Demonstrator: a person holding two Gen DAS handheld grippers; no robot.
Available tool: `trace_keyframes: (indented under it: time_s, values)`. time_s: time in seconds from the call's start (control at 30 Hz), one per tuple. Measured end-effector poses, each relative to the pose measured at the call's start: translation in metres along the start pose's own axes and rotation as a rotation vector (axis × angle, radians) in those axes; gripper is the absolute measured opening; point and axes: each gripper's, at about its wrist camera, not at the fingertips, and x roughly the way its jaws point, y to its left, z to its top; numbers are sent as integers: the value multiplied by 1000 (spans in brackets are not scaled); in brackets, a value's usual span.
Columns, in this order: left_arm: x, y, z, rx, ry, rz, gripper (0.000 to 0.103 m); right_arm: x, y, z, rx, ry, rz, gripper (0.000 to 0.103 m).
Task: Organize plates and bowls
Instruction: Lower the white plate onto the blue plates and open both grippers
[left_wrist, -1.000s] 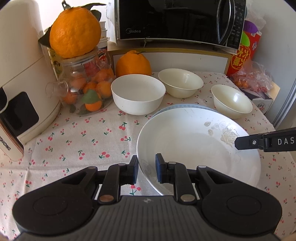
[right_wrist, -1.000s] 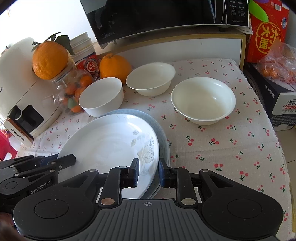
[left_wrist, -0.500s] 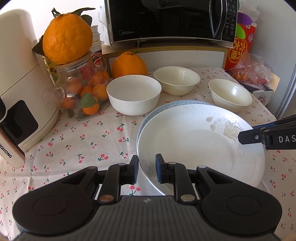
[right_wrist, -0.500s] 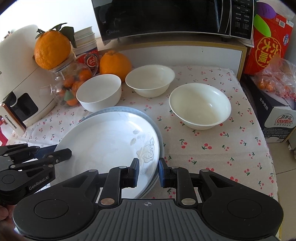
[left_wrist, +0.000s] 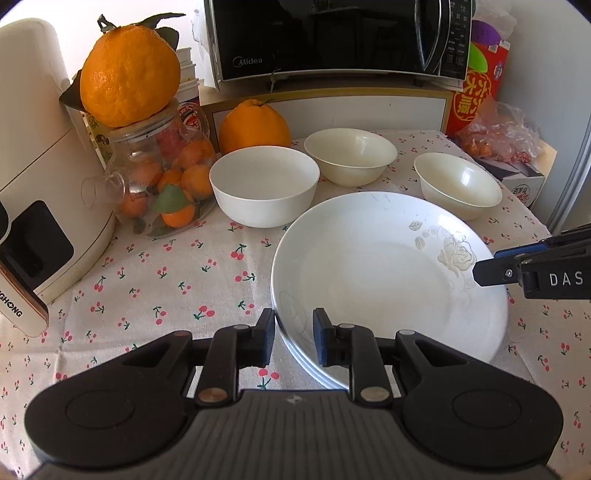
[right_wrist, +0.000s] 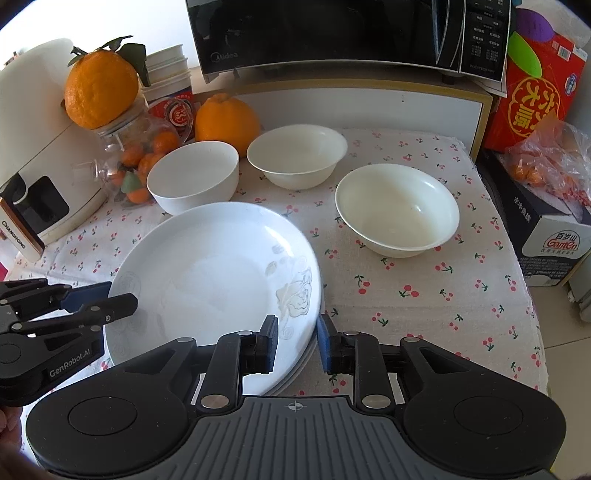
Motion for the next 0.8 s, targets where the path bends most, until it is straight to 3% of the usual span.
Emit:
trace_keyframes:
  time_s: [0.3,0.43,0.53,0.7,0.8]
  values:
    - [0,1,0,-9,7,-8,26,2,-2,1,5,8,-1,24]
    - [1,2,0,-13,18,-16,34,2,-4,1,10,11,-1,34]
    - [1,1,0,-14,25,-22,42,1,-5,1,14,9,2,42]
    - [-2,3,1,-30,33,-42,70,-1,-6,6,25,-4,13,55]
    - [-4,5,3,-55,39,-58,80,-3,-6,11,35,-19,17,67]
